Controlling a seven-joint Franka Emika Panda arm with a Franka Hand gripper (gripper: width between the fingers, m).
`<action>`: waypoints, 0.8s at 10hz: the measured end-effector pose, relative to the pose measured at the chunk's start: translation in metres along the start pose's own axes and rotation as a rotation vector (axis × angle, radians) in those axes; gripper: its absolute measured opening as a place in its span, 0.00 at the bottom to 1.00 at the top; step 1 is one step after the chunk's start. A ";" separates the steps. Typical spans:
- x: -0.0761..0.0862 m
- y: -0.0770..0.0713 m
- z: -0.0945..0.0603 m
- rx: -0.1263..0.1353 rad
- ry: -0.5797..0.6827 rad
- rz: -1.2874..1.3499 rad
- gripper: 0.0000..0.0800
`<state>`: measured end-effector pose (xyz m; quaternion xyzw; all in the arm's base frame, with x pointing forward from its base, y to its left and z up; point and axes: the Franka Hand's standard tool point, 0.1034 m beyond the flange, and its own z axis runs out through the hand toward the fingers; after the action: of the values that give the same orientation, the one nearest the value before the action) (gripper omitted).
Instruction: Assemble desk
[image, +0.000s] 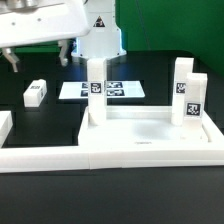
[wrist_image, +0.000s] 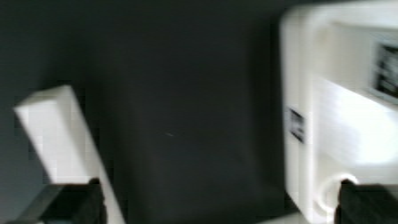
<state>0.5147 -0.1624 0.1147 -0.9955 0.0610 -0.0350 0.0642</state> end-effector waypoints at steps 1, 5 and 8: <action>0.000 0.001 0.000 -0.002 0.000 -0.007 0.81; -0.003 0.005 0.004 -0.005 -0.010 -0.004 0.81; -0.036 0.035 0.035 -0.037 -0.190 0.036 0.81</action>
Offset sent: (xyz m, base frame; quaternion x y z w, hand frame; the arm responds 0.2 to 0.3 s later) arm 0.0000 0.0000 0.0000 0.0000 0.0000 0.0000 1.0000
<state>0.4781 -0.1878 0.0737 -0.9941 0.0729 0.0618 0.0520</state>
